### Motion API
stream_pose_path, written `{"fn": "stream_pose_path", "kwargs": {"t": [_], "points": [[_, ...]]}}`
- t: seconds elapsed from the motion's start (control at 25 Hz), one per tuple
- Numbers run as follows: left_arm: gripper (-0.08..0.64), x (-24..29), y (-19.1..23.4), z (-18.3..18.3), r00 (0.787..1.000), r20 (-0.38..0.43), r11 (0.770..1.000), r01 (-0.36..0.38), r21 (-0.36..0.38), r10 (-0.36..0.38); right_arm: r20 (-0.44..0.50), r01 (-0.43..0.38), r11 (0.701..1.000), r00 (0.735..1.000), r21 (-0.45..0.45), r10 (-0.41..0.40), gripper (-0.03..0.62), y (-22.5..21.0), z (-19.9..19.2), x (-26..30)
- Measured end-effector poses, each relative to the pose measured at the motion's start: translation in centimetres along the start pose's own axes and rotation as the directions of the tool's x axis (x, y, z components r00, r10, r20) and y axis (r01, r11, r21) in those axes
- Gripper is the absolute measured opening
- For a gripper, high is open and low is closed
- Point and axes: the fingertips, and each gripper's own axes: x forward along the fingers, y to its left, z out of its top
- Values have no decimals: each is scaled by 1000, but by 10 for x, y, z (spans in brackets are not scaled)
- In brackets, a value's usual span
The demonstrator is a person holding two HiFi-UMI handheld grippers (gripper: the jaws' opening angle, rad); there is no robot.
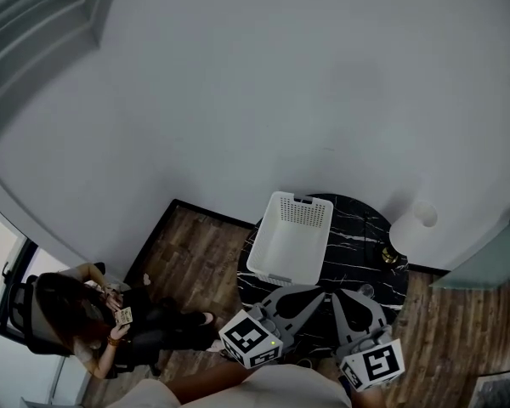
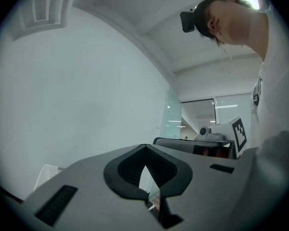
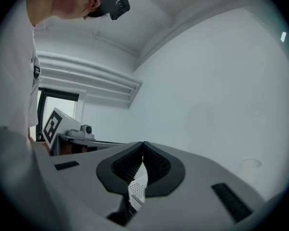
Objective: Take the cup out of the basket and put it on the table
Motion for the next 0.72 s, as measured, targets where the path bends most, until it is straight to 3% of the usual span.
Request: {"fn": "stream_pose_path", "kwargs": {"t": [0.32,0.72], "points": [[5,2,9,10,999,19,999,-38,10,38,27,12,1000,1000,5,-12,8,-3,7,-2],[5,3,9,7,1000,5,1000,-22,3,22,17,30,999,999,12,-30,6,-6,3,-1]]}}
